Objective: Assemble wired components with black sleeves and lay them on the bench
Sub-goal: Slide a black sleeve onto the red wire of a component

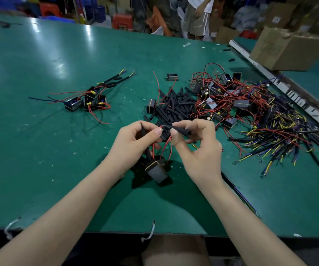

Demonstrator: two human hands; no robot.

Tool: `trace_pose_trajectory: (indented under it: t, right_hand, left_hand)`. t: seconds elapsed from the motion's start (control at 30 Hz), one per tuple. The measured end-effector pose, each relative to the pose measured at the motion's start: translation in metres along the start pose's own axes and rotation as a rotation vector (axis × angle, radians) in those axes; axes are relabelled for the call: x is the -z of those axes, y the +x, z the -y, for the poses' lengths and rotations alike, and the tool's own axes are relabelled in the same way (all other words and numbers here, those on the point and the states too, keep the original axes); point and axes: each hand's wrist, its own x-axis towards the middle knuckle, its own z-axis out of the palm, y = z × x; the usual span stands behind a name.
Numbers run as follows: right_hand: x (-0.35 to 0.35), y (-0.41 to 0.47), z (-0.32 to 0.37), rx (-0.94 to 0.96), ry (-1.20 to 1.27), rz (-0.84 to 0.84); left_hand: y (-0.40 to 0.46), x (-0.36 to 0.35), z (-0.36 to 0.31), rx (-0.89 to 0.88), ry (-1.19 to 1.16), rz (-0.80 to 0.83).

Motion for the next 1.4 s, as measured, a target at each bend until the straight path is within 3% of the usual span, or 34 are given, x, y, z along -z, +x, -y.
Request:
trace_pose_trajectory:
  t: [0.13,0.5,0.6,0.73,0.93,1.2,1.4]
  right_hand:
    - [0.003,-0.003,0.001,0.062,0.023,-0.08]
    - [0.002,-0.002,0.0,0.002,-0.026,0.032]
    - [0.001,0.0,0.001,-0.084,0.088,0.029]
    - [0.003,0.006,-0.003,-0.344,0.362,-0.009]
    - [0.003,0.007,0.001,-0.349,0.334,0.019]
    - [0.006,0.012,-0.001,-0.365,0.347,0.245]
    - [0.01,0.01,-0.004,-0.372,0.324,0.257]
  left_hand:
    - [0.001,0.002,0.002,0.032,-0.019,-0.043]
    - [-0.004,-0.001,-0.003,0.029,-0.03,0.064]
    - [-0.003,0.0,-0.004,0.008,-0.027,0.08]
    - [-0.004,-0.002,-0.005,-0.009,-0.024,0.134]
    - [-0.004,-0.002,-0.006,-0.029,0.009,0.168]
    - [-0.003,-0.004,-0.005,-0.026,0.053,0.161]
    - [-0.006,0.005,-0.003,0.019,0.197,0.272]
